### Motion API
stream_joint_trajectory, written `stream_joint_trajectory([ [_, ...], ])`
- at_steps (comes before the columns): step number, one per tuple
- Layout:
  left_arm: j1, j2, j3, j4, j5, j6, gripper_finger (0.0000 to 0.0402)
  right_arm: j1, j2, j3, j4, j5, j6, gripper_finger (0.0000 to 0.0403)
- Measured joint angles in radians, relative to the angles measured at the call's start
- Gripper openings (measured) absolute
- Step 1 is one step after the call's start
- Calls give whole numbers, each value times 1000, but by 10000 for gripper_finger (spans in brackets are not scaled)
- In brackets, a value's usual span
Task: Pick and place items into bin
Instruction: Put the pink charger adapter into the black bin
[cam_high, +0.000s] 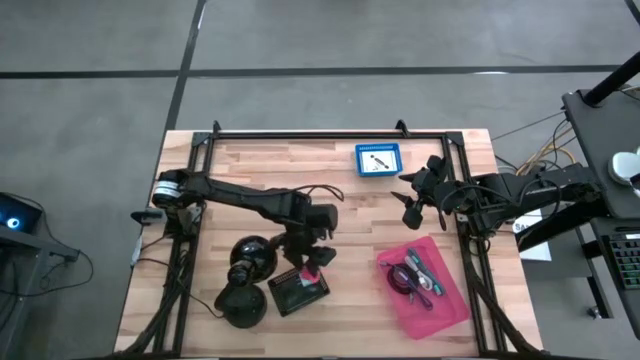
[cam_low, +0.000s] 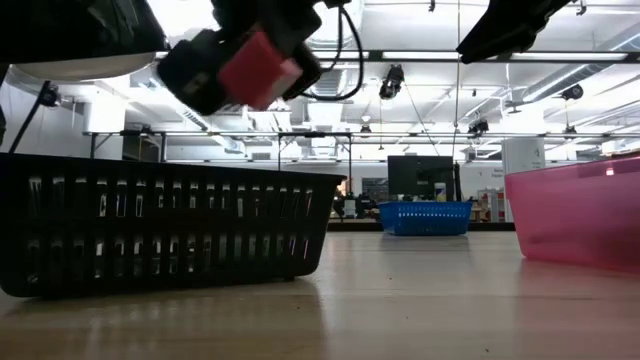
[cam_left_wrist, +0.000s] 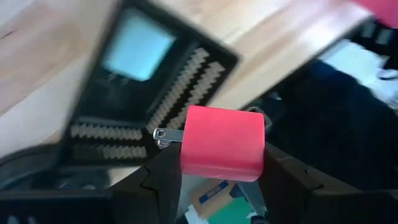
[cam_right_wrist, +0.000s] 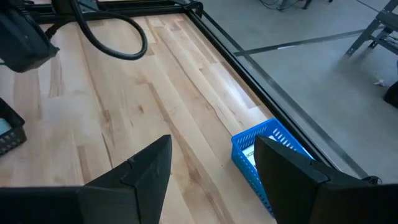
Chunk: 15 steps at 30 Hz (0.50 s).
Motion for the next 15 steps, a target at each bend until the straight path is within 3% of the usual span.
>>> stream_joint_trajectory([
  [4,-1,0,-20,-67,-1,0,158,0,0,0,-2,0,0,215],
  [15,-8,5,-62,-64,-1,0,164,0,0,0,-8,0,0,215],
])
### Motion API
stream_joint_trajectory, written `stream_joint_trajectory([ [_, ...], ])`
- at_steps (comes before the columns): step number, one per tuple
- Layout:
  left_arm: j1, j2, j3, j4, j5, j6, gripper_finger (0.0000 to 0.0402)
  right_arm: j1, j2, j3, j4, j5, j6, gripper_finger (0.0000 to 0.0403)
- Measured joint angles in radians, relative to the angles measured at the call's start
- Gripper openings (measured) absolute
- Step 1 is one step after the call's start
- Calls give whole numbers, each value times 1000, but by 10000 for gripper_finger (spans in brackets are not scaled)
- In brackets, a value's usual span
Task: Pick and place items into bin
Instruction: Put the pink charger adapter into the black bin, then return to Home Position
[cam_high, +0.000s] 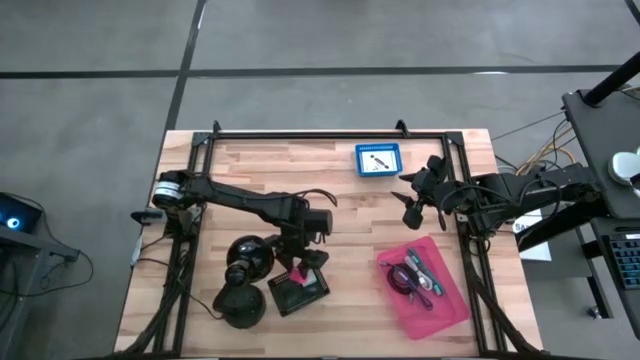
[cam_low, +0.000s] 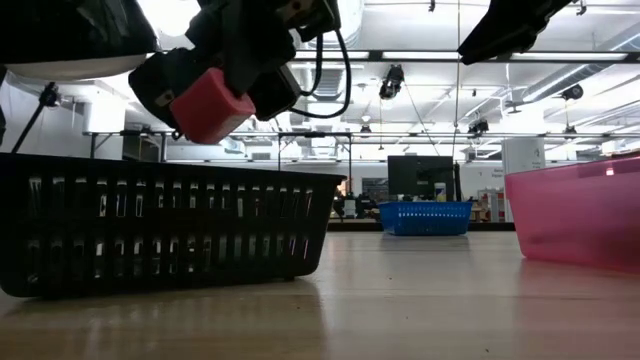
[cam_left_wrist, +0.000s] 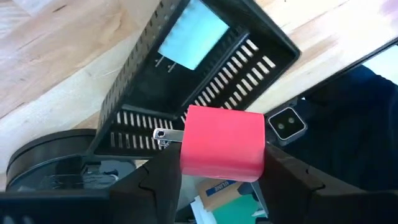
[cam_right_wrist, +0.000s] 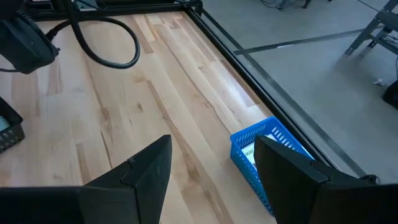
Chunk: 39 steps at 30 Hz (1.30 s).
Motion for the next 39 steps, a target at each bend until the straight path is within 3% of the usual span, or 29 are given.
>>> stream_joint_trajectory([
  [7,0,0,-6,-1,0,0,218,0,0,-1,0,0,0,215],
  [23,11,0,-6,59,-28,17,225,0,0,-2,0,0,0,215],
  [27,21,0,-6,227,-95,60,226,0,0,-2,0,0,0,215],
  [32,47,0,-6,561,-235,164,226,1,0,-2,0,0,-2,215],
  [39,105,-1,-6,1131,-425,490,226,1,0,-2,0,0,-18,215],
])
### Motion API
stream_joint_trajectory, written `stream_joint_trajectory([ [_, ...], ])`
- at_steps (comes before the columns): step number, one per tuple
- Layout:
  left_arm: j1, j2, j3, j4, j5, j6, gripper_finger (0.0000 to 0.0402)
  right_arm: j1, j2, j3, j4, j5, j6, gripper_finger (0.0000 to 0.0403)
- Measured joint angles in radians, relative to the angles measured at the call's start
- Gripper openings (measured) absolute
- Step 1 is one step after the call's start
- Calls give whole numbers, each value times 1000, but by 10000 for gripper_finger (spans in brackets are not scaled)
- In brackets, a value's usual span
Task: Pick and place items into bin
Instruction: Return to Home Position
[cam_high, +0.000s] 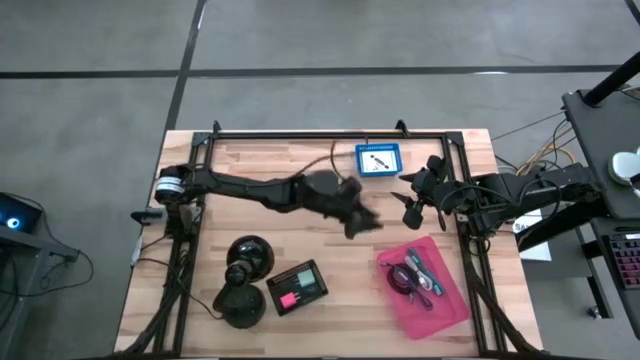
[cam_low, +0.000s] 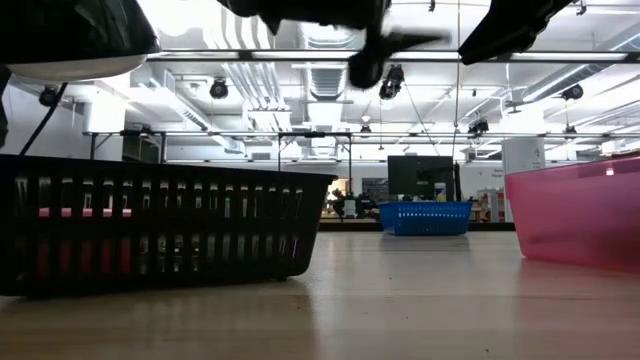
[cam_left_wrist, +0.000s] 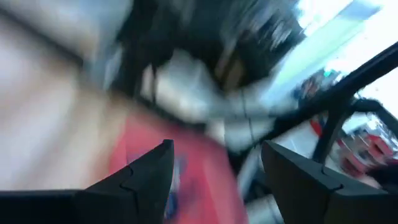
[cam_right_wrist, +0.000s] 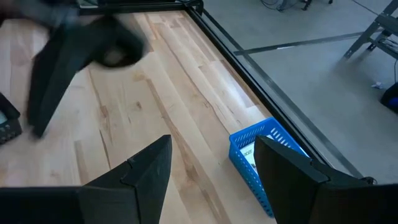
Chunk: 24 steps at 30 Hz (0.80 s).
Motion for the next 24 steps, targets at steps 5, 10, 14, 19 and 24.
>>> stream_joint_trajectory([
  [5,50,-9,0,316,-71,252,226,0,0,0,0,0,0,215],
  [10,96,-82,1,252,-105,444,214,0,0,0,0,0,0,215],
  [14,111,-203,1,-50,-202,624,177,0,-1,5,2,-19,18,215],
  [19,119,-384,-7,-365,-290,717,113,-2,-17,39,55,-170,14,215],
  [24,120,-587,-114,-429,-295,756,46,-3,-26,86,129,-186,-22,215],
])
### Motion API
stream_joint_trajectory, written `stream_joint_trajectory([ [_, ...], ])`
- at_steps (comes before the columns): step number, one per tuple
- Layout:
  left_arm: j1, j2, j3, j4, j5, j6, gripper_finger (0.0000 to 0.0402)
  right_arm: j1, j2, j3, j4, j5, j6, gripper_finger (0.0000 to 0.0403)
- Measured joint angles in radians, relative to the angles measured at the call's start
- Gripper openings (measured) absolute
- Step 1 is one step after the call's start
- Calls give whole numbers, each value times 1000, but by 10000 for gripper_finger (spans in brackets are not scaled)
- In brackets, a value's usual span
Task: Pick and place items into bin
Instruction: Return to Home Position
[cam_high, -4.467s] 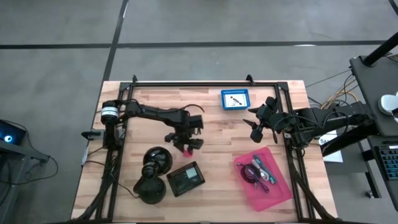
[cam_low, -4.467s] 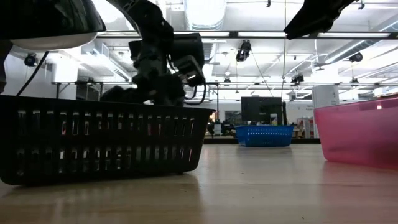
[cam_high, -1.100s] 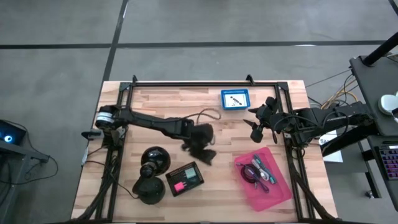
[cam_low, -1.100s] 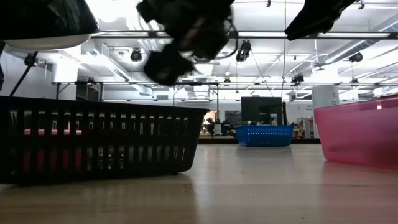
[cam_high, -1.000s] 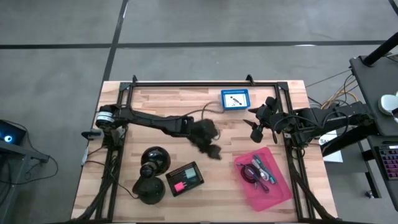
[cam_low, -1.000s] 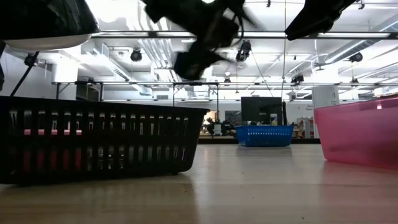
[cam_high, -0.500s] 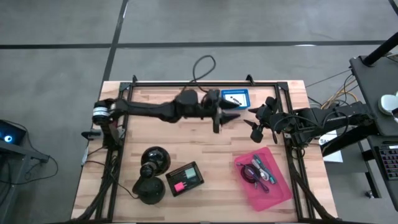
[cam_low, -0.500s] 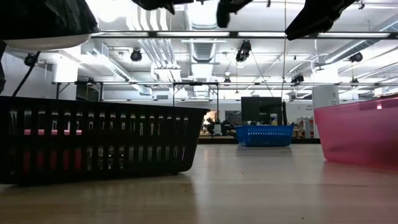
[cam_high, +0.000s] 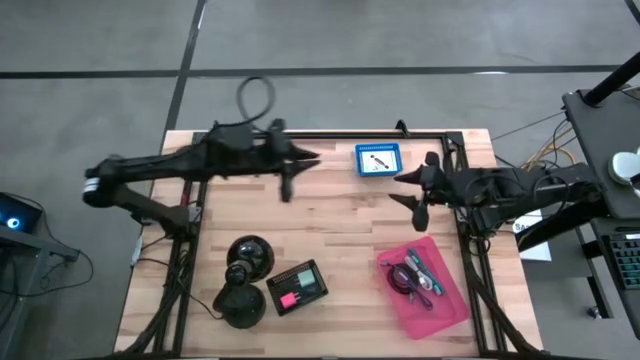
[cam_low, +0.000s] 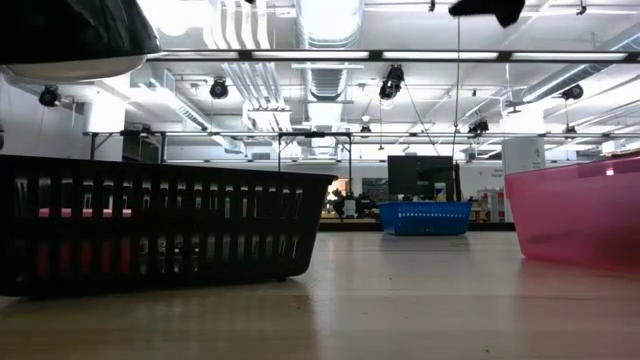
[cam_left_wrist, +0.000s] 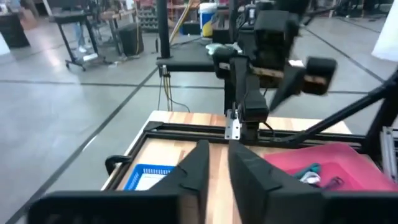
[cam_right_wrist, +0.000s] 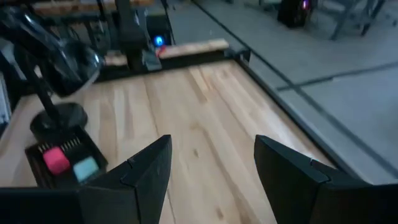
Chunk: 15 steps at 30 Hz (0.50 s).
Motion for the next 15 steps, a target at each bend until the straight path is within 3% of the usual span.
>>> stream_joint_trajectory([
  [5,0,-221,-194,-6,0,-12,4,0,0,56,26,7,-30,215],
  [15,0,-673,-648,32,-2,-43,7,1,32,106,34,8,-94,215],
])
